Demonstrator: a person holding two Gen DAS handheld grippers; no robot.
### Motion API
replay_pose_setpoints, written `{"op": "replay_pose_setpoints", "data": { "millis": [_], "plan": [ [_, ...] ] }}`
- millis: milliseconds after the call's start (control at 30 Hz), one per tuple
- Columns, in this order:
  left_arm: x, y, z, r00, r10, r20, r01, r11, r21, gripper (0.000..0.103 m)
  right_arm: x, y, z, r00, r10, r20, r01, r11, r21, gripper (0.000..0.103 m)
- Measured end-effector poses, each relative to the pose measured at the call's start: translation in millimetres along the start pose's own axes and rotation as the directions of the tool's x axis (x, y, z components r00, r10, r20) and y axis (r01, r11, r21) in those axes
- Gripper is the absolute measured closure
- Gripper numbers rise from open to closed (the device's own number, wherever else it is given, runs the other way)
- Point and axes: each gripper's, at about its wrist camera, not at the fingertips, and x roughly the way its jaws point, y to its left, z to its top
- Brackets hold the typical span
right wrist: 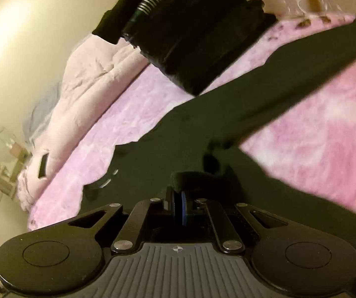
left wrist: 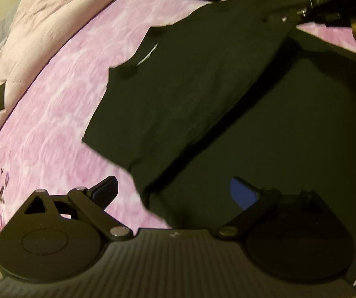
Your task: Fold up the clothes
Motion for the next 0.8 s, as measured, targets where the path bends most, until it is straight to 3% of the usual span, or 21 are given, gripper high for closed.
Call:
{"op": "replay_pose_setpoints", "data": {
  "millis": [100, 267, 300, 367, 467, 567, 700, 800],
  "plan": [
    [8.5, -3.8, 14.6, 1.000, -0.021, -0.001, 0.021, 0.999, 0.029, 0.008, 14.9, -29.9, -9.6, 0.995, -0.091, -0.046, 0.094, 0.994, 0.048, 0.100],
    [23.2, -12.3, 27.4, 0.999, -0.050, -0.018, 0.052, 0.995, 0.084, 0.008, 17.9, -53.9, -10.9, 0.986, -0.102, -0.129, 0.114, 0.990, 0.084, 0.098],
    [25.8, -14.8, 31.7, 0.998, -0.057, -0.020, 0.059, 0.995, 0.084, 0.008, 13.6, -54.0, -9.1, 0.986, -0.096, -0.133, 0.107, 0.991, 0.077, 0.075],
    [32.7, -20.6, 44.0, 0.997, -0.079, -0.017, 0.081, 0.993, 0.084, 0.008, 1.0, -56.7, -1.3, 0.988, -0.104, -0.110, 0.112, 0.991, 0.075, 0.043],
    [46.2, -36.5, 71.7, 0.995, -0.099, 0.002, 0.098, 0.990, 0.100, 0.008, -19.7, -65.7, 21.1, 0.991, -0.112, -0.069, 0.115, 0.992, 0.049, 0.043],
    [58.5, -55.8, 103.2, 0.992, -0.121, 0.028, 0.117, 0.987, 0.111, 0.008, -37.3, -95.4, 57.9, 0.986, -0.168, -0.010, 0.168, 0.984, 0.056, 0.043],
    [73.7, -84.0, 141.3, 0.988, -0.149, 0.042, 0.143, 0.982, 0.125, 0.008, -58.7, -166.3, 120.6, 0.954, -0.284, 0.092, 0.265, 0.948, 0.173, 0.043],
    [85.1, -105.0, 162.8, 0.988, -0.146, 0.039, 0.138, 0.977, 0.159, 0.008, -63.9, -221.3, 160.9, 0.929, -0.349, 0.120, 0.309, 0.913, 0.267, 0.043]
  ]
}}
